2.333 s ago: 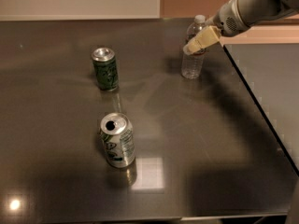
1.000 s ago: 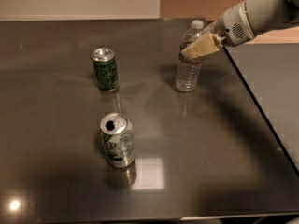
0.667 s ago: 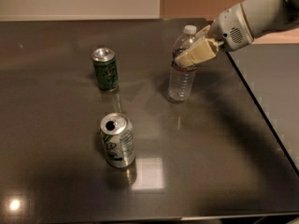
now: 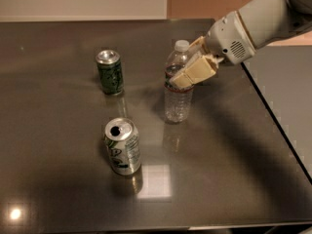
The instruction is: Move water bottle near 7up can
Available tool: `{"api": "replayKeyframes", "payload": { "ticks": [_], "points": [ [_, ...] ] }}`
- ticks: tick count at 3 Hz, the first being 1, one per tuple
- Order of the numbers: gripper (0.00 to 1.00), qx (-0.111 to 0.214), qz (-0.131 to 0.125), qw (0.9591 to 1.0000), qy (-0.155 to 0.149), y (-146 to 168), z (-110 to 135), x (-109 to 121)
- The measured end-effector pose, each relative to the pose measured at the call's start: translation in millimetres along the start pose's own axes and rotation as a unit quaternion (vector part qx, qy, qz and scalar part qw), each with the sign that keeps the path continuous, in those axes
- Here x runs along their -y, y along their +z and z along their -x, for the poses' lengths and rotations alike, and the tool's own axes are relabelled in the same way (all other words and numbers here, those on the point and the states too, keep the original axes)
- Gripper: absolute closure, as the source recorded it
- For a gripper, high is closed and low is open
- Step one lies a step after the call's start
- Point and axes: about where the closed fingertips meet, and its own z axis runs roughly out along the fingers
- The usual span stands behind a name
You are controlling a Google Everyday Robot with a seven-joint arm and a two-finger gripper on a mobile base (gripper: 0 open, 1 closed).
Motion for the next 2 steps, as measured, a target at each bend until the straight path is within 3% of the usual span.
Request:
{"api": "replayKeyframes", "payload": {
  "ticks": [2],
  "points": [
    [1.00,0.004,0.017,0.9967,-0.079,5,15,-47]
  ]
}}
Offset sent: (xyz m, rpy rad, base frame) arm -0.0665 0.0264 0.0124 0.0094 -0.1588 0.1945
